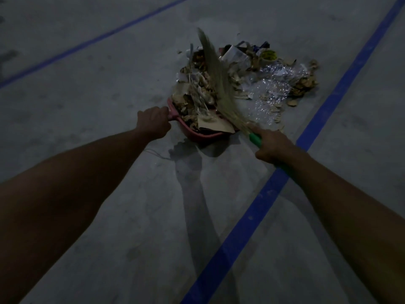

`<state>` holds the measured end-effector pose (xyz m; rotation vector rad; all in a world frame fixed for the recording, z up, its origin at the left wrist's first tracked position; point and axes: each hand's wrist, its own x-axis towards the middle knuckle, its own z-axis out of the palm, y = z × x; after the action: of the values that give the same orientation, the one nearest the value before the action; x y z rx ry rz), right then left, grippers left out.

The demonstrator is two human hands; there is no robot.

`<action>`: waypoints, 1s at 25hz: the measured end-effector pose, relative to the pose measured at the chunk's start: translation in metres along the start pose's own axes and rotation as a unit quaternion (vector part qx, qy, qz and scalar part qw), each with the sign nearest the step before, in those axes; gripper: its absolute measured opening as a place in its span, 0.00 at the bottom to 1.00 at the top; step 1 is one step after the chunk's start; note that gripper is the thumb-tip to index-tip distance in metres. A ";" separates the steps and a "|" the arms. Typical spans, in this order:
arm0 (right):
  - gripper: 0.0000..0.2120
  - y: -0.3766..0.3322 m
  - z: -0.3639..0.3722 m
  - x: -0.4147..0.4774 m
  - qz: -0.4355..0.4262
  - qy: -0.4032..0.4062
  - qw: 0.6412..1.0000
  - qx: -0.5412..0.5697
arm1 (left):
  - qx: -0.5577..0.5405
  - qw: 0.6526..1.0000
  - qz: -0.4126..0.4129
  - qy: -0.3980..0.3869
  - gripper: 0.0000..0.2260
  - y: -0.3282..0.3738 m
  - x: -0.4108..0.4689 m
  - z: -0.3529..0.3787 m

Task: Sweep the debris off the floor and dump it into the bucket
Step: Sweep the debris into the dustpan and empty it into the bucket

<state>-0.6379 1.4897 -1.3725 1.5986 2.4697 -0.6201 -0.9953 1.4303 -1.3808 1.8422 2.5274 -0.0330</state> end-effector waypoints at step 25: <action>0.51 0.074 -0.025 -0.144 0.006 -0.084 0.948 0.307 | -0.074 0.993 0.030 0.090 0.13 0.043 -0.013 -0.029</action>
<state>-0.5076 1.4051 -1.3221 1.6367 2.2560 -1.5697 -0.9504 1.4320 -1.3515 1.9403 2.5045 0.3270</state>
